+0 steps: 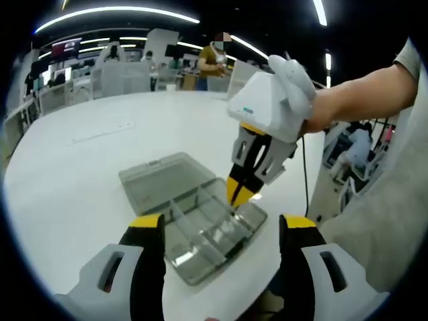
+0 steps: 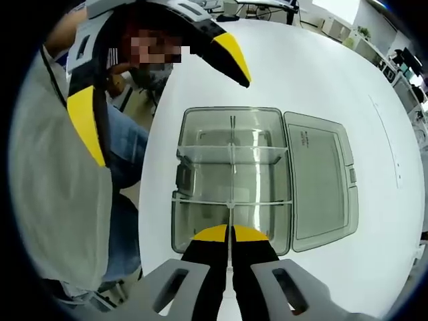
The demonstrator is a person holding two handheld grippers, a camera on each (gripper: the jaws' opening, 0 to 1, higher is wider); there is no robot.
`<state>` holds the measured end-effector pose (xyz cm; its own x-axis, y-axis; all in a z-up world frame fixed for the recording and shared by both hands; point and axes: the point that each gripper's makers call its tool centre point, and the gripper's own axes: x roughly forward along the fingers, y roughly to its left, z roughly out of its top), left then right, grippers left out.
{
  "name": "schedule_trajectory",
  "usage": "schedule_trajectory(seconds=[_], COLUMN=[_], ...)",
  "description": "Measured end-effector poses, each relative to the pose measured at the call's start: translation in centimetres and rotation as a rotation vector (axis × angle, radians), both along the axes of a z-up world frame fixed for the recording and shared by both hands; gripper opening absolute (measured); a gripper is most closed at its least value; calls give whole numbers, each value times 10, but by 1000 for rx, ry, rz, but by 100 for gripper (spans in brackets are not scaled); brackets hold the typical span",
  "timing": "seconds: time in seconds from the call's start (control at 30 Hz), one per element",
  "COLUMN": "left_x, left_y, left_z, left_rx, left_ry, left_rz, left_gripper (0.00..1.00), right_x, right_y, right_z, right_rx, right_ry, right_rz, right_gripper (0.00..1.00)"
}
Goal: Insert the divider into the dual guide fixture by aligning both edges with the guide slots and pushing it downward to the bottom, including one-sided entry, uneven engagement, binding, and posture correction.
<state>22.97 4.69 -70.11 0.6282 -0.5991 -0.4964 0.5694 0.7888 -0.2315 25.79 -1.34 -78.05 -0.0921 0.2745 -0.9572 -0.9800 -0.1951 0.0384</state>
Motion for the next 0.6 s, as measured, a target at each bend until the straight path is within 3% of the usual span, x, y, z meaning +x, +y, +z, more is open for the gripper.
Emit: schedule_trajectory(seconds=[0.6], left_x=[-3], left_y=[0], left_z=[-3], left_rx=[0], left_ry=[5], left_rz=[0], left_gripper=[67], right_x=[-1], right_y=[0], right_z=[0], right_rx=[-17], right_ry=[-11], right_rz=[6], right_gripper=[0])
